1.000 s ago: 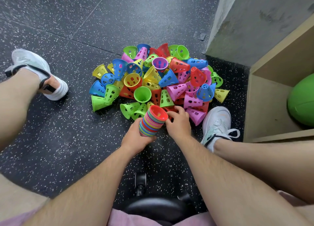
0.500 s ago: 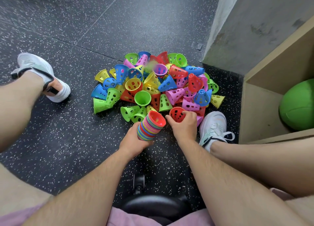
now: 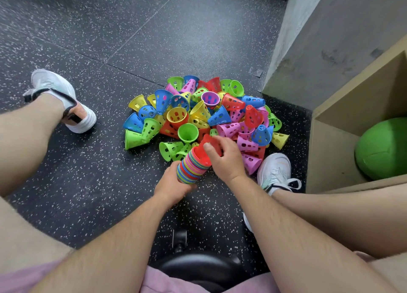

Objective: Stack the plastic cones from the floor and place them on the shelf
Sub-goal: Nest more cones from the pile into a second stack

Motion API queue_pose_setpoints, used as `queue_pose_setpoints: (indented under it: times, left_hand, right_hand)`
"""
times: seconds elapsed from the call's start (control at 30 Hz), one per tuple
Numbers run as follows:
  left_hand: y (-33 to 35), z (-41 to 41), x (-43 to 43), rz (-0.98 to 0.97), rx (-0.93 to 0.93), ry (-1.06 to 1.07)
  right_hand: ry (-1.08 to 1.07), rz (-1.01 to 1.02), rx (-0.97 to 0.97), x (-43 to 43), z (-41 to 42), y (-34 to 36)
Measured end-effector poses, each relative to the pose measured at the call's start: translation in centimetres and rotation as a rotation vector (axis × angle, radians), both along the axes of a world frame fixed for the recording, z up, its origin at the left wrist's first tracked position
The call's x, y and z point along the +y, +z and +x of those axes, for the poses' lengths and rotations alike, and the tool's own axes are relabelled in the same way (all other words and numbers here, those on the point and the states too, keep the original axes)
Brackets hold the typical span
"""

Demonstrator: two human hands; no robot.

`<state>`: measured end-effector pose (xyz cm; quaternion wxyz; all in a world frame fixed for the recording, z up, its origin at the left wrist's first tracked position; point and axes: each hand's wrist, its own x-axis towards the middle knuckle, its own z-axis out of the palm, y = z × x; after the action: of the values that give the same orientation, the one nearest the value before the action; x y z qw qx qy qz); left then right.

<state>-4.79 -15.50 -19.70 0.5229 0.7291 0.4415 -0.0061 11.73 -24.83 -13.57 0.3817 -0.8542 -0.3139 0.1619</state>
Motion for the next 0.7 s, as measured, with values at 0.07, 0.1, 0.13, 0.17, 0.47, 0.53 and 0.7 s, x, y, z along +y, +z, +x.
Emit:
queue_pose_setpoints:
  times: [0.07, 0.1, 0.13, 0.17, 0.47, 0.53, 0.7]
  left_hand:
    - [0.2, 0.1, 0.2, -0.003, -0.014, 0.011]
    - [0.3, 0.2, 0.3, -0.003, -0.021, 0.015]
    - [0.3, 0.1, 0.5, 0.000, -0.020, 0.018]
    - [0.4, 0.0, 0.6, 0.006, -0.018, 0.018]
    - [1.0, -0.6, 1.7, 0.013, -0.029, 0.050]
    - [0.9, -0.9, 1.9, 0.008, -0.030, 0.062]
    - [0.7, -1.4, 2.5, 0.013, -0.017, 0.059]
  right_hand:
    - [0.143, -0.096, 0.055, 0.3, -0.8, -0.2]
    - [0.178, -0.105, 0.108, 0.3, -1.1, -0.2]
    - [0.179, -0.087, 0.170, 0.4, -1.3, -0.3]
    - [0.152, -0.057, 0.225, 0.5, -1.5, -0.3]
    - [-0.352, -0.301, 0.330, 2.3, -0.5, -3.2]
    - [-0.378, -0.372, 0.406, 3.4, -0.3, -3.9]
    - [-0.520, -0.344, 0.550, 5.4, -0.6, -4.7]
